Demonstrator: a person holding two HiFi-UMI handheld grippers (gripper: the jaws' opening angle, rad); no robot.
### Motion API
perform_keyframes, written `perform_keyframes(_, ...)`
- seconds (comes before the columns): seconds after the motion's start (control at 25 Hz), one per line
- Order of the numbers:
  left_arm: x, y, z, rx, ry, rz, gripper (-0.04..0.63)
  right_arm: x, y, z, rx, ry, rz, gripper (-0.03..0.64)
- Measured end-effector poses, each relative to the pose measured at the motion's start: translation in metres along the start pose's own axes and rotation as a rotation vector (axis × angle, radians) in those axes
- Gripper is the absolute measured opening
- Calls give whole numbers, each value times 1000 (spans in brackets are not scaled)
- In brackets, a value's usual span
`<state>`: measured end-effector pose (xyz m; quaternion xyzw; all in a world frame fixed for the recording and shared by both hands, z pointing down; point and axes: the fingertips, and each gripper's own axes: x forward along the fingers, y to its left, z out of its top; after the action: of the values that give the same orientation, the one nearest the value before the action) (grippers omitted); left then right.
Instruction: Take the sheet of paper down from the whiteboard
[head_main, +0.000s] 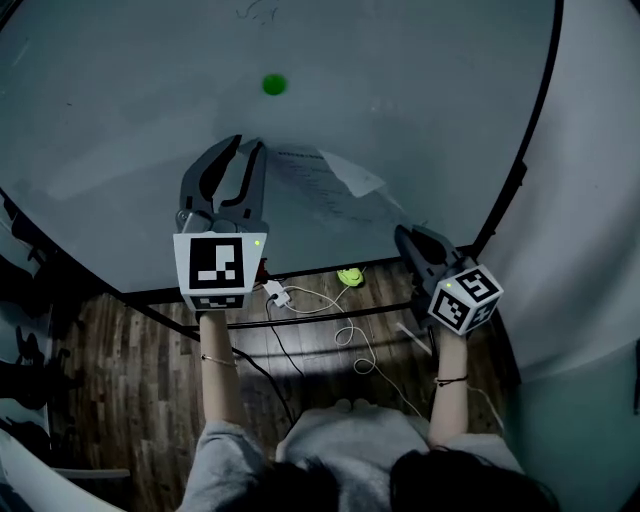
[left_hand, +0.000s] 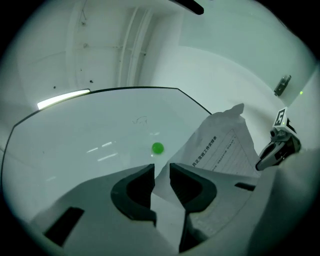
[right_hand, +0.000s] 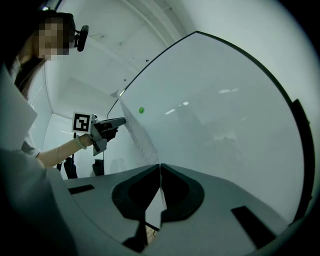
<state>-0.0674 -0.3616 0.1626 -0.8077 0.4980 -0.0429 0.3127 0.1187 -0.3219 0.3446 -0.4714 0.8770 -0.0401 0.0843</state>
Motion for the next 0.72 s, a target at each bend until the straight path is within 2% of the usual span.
perform_keyframes(0.16, -25, 1, -18, -70, 34, 17, 91, -8, 5, 4, -48, 16, 3, 2)
perform_keyframes(0.28, -53, 1, -33, -126, 65, 35, 39, -19, 11, 7, -81, 17, 5, 0)
perform_keyframes(0.44, -73, -12, -56, -167, 127, 42, 11, -25, 11, 8, -108, 22, 12, 1)
perform_keyframes(0.72, -113, -31, -78, -296, 195, 72, 5, -38, 22, 6, -128, 12, 41, 2)
